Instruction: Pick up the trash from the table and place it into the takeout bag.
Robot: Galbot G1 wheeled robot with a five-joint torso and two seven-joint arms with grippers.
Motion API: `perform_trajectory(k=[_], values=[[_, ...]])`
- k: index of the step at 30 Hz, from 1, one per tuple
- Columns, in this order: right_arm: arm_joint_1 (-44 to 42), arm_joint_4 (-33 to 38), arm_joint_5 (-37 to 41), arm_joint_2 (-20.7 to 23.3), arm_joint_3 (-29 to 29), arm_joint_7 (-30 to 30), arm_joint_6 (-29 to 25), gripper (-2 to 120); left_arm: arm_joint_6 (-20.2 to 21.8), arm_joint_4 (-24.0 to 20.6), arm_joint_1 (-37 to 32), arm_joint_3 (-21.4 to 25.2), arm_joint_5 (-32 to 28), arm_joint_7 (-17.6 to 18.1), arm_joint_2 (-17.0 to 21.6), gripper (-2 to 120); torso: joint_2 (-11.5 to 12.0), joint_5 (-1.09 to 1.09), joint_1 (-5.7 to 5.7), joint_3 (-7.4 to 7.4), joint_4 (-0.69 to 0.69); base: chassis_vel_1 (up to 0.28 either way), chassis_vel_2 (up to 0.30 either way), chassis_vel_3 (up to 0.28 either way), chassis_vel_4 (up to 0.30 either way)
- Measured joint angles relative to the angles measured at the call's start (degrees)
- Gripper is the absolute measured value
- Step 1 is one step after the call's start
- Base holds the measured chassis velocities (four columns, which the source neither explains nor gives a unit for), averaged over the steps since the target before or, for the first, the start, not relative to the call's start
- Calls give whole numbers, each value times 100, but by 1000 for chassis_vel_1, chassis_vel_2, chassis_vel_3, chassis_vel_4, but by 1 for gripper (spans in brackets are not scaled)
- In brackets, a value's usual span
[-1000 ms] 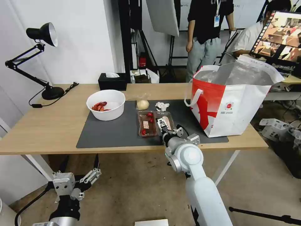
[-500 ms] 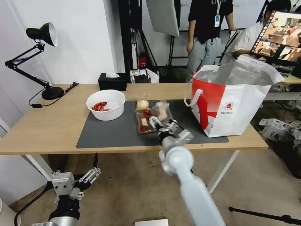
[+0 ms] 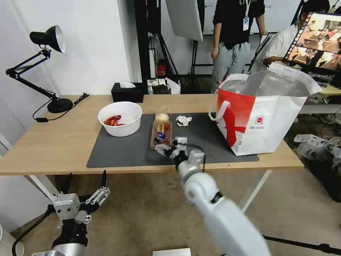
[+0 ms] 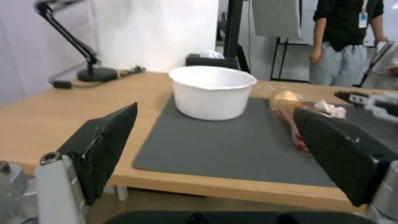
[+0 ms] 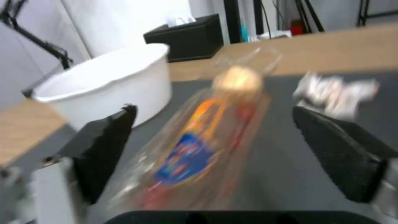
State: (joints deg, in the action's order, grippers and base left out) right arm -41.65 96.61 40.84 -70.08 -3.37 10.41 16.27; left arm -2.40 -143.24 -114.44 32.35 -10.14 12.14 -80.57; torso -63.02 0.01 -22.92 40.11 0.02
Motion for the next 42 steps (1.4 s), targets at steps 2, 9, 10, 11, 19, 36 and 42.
perform_trajectory(k=[2, 9, 10, 11, 19, 36, 42], values=[[366, -262, 76, 157, -83, -305, 1, 86, 103, 0, 76, -29, -159, 3, 35, 100, 0, 0, 0, 0, -1, 0, 0, 0, 0], [1878, -1518, 530, 601, -856, -1635, -3, 65, 746, 1, 698, -157, -1257, 149, 460, 100, 0, -1, -1, 0, -3, 0, 0, 0, 0], [2203, -1860, 645, 649, -1106, -1973, -1, 57, 882, 5, 957, -176, -1532, 198, 656, 100, 1, 0, -1, 1, -2, 0, 0, 0, 0], [2485, -2143, 699, 674, -1340, -2288, 3, 53, 967, 51, 1199, -197, -1745, 233, 836, 100, 0, 0, -1, 0, -2, 0, 0, 0, 0], [3558, -2963, 890, 679, -2435, -3593, 257, 22, 1170, 781, 2662, -475, -2465, 386, 1598, 100, 0, -2, -2, 0, -2, 0, 0, 0, 0], [4082, -3208, 584, 727, -3309, -3967, 694, 0, 2527, 2416, 5692, -2135, -4339, 911, 2265, 100, 0, -1, -1, 0, -2, 0, 0, 0, 0], [4118, -3297, 554, 655, -3361, -3962, 716, 0, 2853, 3146, 6552, -2735, -4766, 1102, 2268, 100, 0, -1, -1, 0, -2, 0, 0, 0, 0]])
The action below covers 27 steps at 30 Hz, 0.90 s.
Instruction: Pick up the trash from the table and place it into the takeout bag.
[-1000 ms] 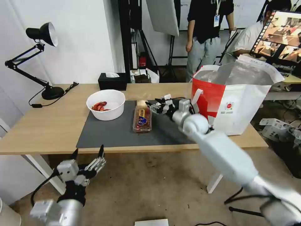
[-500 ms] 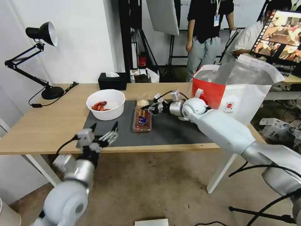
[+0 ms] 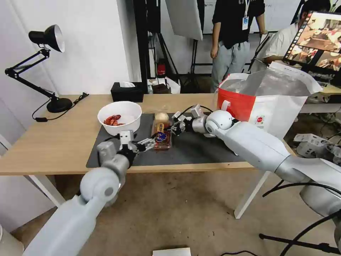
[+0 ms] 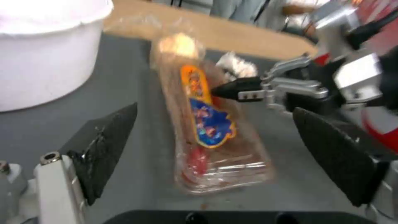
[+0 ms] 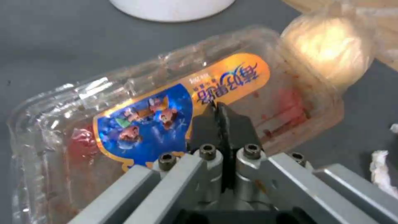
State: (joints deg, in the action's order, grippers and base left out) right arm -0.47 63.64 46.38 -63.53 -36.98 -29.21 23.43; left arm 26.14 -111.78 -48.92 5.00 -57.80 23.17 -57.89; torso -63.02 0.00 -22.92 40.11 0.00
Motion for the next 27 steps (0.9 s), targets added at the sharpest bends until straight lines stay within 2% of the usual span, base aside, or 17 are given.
perform_trajectory(k=[8, 12, 18, 27], values=[[36, -185, -171, -166, -24, -3, 1, 0, 581, 572, 678, -379, -37, 80, -46, 100, 0, 0, 0, -1, 0, 0, 0, 0, 0], [74, -233, -191, -235, -55, -12, 1, 0, 916, 678, 821, -450, -91, 137, -60, 100, 0, 0, 0, -1, -1, 0, 0, 0, 0], [80, -260, -193, -275, -57, -13, 1, 0, 1137, 876, 984, -555, -425, 149, -52, 100, 0, 0, 1, -1, 0, 0, 0, 0, 0], [68, -259, -211, -257, -16, -36, -20, 0, 1316, 1138, 1171, -555, -1084, 347, -97, 100, 0, 0, 1, -1, -1, 0, 0, 0, 0]])
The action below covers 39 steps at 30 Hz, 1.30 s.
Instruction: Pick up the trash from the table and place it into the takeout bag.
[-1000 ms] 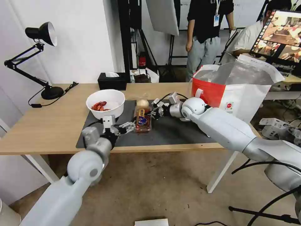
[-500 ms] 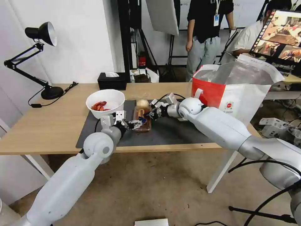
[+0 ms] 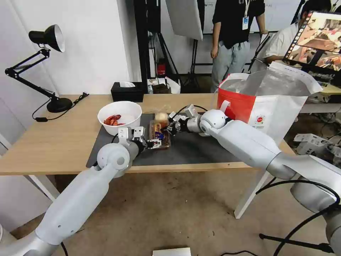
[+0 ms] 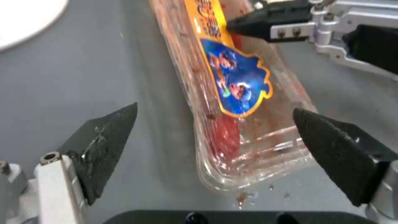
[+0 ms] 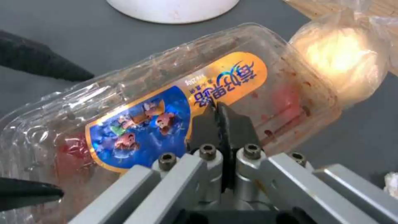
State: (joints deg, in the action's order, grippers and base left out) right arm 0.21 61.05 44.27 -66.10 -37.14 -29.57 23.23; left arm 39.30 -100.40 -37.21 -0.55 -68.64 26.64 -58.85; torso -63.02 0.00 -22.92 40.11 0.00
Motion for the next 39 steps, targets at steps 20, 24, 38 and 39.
perform_trajectory(k=[20, 24, 38, 39], values=[[-99, 72, -21, 17, 33, 3, 0, 0, -20, 222, 99, -87, -14, -6, -229, 81, -1, 0, 0, 0, 1, 0, 0, 0, 0], [-126, 72, -21, 3, 65, 24, 4, 0, -45, 278, 100, -128, 3, -7, -266, 69, -1, 1, 0, -1, 0, 0, 0, 0, 0], [-196, 146, 2, -20, 169, 147, 29, 0, -209, 335, 102, -151, 12, -3, -291, 15, -1, 0, 0, 0, 0, 0, 0, 0, 0], [-196, 146, 2, -20, 169, 147, 29, 0, -209, 335, 102, -151, 12, -3, -291, 15, -1, 0, 0, 0, 0, 0, 0, 0, 0]])
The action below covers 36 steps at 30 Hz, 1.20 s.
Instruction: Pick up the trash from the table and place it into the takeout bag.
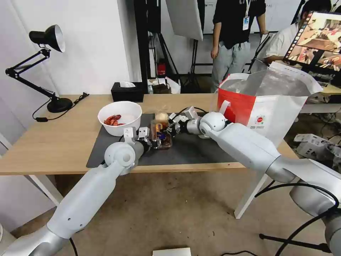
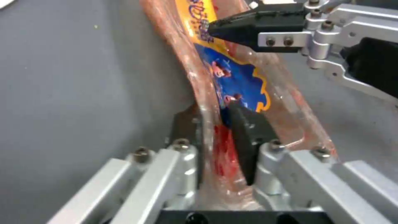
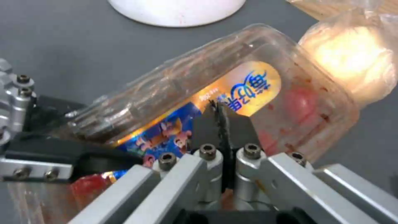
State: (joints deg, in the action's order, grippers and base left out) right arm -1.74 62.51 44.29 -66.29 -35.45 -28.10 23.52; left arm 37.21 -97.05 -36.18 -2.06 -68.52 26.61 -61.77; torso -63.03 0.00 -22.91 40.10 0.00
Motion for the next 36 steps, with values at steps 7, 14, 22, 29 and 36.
perform_trajectory(k=[7, 14, 22, 29, 36], values=[[-62, 95, 51, 16, 95, 46, -1, 0, -15, -73, -49, 73, -53, 7, 36, 0, 0, 0, 0, 0, 1, 0, 0, 0, 0], [-198, 636, 308, 284, 345, 262, -4, 0, -52, -474, -377, 407, -222, 210, 239, 0, 0, -1, -1, 0, 2, 0, 0, 0, 0], [-685, 2069, 698, 1075, 756, 1019, -151, 12, -201, -1118, -844, 851, -347, 528, 493, 0, 0, 0, 0, 0, -3, 0, 0, 0, 0], [-1967, 3691, 961, 2273, 1705, 1734, -243, 38, -327, -1559, -829, 864, -580, 591, 609, 0, 1, 2, 0, 0, 2, 0, 0, 0, 0], [-3448, 4777, 942, 3046, 2883, 1936, -411, 62, -366, -1886, -759, 845, -981, 783, 698, 0, 1, 0, 1, -1, 1, 0, 0, 0, 0]])
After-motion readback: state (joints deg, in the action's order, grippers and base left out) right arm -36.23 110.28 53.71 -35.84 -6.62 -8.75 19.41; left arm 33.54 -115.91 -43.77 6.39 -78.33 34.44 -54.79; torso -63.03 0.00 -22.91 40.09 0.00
